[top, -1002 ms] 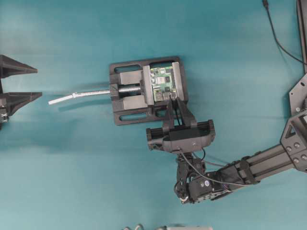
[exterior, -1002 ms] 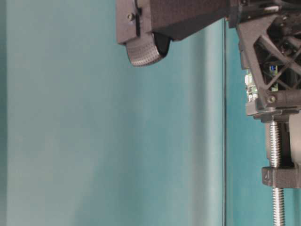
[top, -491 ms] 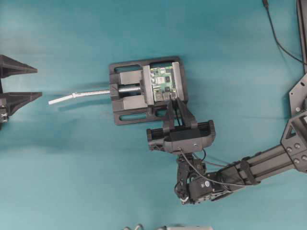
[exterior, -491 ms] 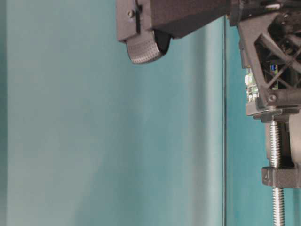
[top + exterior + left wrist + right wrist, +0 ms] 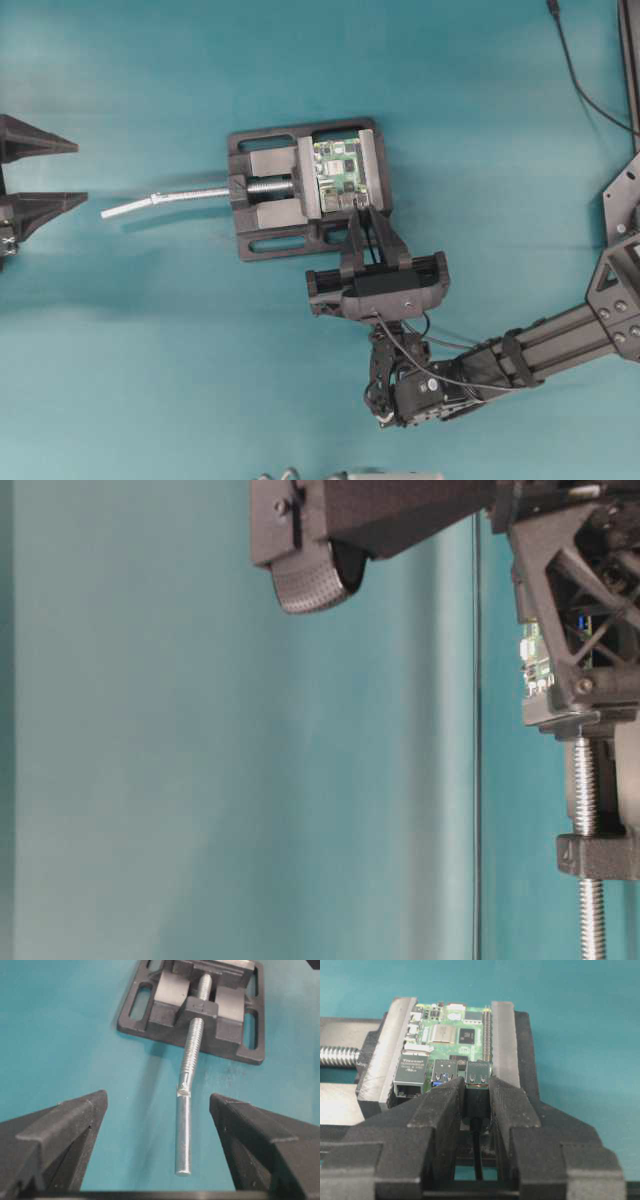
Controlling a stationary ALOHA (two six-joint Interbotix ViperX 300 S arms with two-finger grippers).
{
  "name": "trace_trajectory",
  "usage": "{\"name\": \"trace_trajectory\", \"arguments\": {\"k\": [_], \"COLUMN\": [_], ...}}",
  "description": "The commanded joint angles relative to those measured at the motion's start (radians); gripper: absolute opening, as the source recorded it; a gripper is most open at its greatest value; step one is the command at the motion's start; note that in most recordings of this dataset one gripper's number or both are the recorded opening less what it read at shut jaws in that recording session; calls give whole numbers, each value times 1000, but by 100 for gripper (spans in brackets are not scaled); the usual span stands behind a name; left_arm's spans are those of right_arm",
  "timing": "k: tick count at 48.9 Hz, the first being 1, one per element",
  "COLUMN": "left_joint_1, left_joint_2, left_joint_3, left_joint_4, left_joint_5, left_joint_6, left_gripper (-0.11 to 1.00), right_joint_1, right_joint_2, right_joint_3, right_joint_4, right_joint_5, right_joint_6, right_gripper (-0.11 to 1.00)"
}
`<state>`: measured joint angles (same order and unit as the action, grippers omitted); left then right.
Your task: Insert the USB into the fixed PCB.
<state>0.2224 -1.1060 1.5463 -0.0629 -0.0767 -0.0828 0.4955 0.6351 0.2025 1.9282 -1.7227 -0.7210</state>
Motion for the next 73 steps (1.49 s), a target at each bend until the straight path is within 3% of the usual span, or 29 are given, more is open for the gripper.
{"name": "trace_trajectory", "arguments": {"k": [1,13,27,39,63,73], "left_joint_1": [2,0,0,0,2,2], "left_joint_2": [6,6,5,6,6,6], "left_joint_3": [-11,-11,-11,-11,-11,-11], "left_joint_4": [-2,-2,-2,-2,0,-2], "left_joint_5": [-5,-5,-5,-5,-5,-5], "left_joint_6": [-12,-12,-12,-12,-12,-12], "left_gripper": [99,99,99,99,99,99], "right_joint_1": [48,48,48,67,140,196], "right_joint_2": [-54,-54,-54,-80,-247,-365], "right_joint_3": [-14,-14,-17,0,181,336], "right_joint_4": [0,0,-2,-2,-2,-3], "right_joint_5": [-3,-3,-2,-2,72,161], "right_joint_6": [2,3,-3,-15,-26,3], "right_gripper": [21,22,45,45,46,58]}}
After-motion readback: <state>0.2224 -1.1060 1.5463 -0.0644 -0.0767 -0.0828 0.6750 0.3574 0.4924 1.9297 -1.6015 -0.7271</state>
